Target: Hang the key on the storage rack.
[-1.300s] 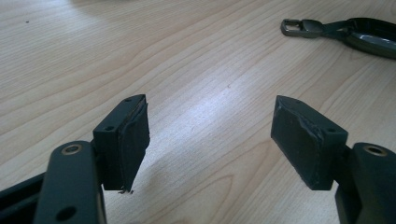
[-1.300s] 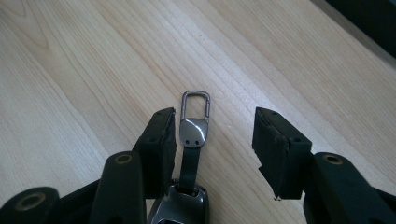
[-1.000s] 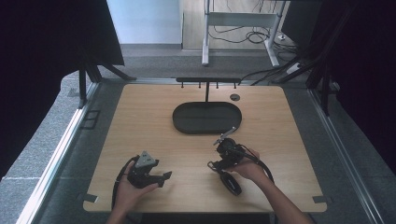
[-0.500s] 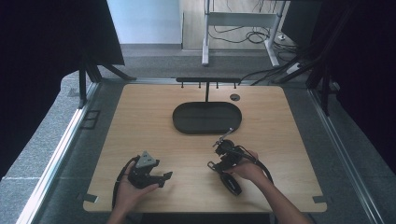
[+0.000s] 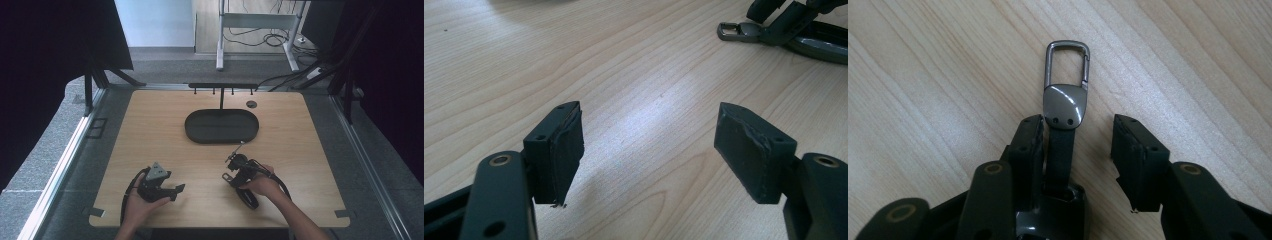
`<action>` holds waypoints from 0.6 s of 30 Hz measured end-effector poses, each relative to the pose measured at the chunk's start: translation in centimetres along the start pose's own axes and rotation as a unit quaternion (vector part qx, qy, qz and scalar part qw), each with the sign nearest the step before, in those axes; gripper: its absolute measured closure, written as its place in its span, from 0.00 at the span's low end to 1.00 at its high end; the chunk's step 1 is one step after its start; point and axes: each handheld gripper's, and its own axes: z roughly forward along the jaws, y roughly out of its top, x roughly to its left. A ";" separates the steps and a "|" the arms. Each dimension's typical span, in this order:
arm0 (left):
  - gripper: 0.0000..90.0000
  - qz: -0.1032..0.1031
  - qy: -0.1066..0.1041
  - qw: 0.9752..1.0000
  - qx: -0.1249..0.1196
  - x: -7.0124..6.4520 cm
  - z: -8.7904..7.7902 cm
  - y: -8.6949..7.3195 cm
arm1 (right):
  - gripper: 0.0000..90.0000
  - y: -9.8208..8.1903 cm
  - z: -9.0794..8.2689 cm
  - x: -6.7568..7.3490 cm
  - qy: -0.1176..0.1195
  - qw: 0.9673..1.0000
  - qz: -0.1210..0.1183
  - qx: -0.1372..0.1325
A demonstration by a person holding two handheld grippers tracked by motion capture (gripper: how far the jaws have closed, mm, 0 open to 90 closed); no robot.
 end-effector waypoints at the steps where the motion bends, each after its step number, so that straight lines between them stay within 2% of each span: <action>1: 0.32 0.000 0.000 1.000 0.000 0.0 0.0 0.0 | 0.65 0.0 0.0 0.0 0.000 1.000 -0.001 0.001; 7: 0.32 0.001 0.000 1.000 0.002 -0.1 0.1 0.0 | 0.70 -0.1 -0.1 0.4 -0.013 1.000 -0.005 0.008; 11: 0.32 0.002 -0.001 1.000 0.005 -0.2 0.3 0.0 | 0.77 -0.1 -0.1 0.4 -0.014 1.000 -0.002 0.011; 18: 0.32 0.001 -0.001 1.000 0.006 -0.1 0.4 -0.1 | 0.81 -0.2 -0.1 0.5 -0.016 1.000 0.005 0.010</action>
